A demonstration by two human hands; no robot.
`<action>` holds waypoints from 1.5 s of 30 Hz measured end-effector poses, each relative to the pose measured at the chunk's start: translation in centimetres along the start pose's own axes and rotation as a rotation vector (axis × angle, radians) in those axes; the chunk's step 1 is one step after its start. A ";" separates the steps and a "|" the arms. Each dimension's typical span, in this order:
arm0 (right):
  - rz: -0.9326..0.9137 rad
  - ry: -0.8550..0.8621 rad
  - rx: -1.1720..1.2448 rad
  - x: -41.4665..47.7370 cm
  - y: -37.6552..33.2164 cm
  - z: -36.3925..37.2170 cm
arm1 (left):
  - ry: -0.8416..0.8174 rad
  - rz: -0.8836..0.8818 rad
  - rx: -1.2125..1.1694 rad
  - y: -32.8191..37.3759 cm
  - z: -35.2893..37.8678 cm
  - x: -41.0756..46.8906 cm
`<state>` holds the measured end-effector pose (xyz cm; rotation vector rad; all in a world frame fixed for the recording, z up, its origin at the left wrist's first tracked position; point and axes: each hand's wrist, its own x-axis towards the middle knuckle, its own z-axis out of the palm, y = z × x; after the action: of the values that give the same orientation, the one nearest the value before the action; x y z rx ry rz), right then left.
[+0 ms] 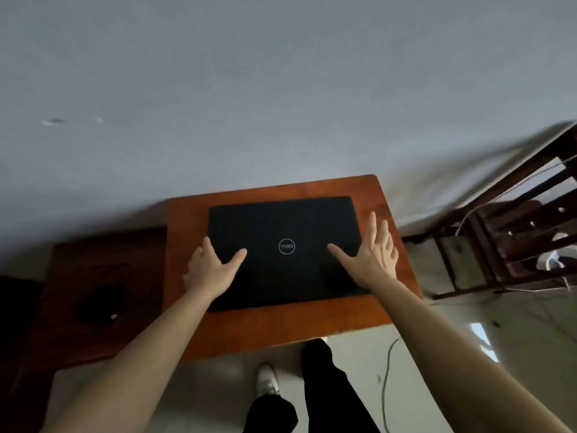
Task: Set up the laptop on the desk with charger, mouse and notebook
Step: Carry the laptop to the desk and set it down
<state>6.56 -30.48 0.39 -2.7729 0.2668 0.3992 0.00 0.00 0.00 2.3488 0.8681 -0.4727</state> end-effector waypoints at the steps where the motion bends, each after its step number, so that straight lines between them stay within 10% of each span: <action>1: 0.042 -0.045 0.034 0.7 -0.1 0.4 | 0.005 -0.047 -0.025 0.5 0.5 0.6; 19: 0.382 -0.220 0.289 8.4 -2.0 3.2 | 0.168 -0.478 -0.111 4.2 4.5 6.2; 34: 0.660 -0.465 0.744 5.9 0.7 -0.1 | -0.278 -0.590 -0.759 0.1 -0.8 5.1; 45: 0.511 -0.363 1.195 -7.0 8.8 -6.9 | -0.539 -0.284 -0.709 3.2 0.8 -2.8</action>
<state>-0.37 -40.08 6.18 -1.4177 0.8031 0.5903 0.03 -3.82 2.05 1.3698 0.9105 -0.7262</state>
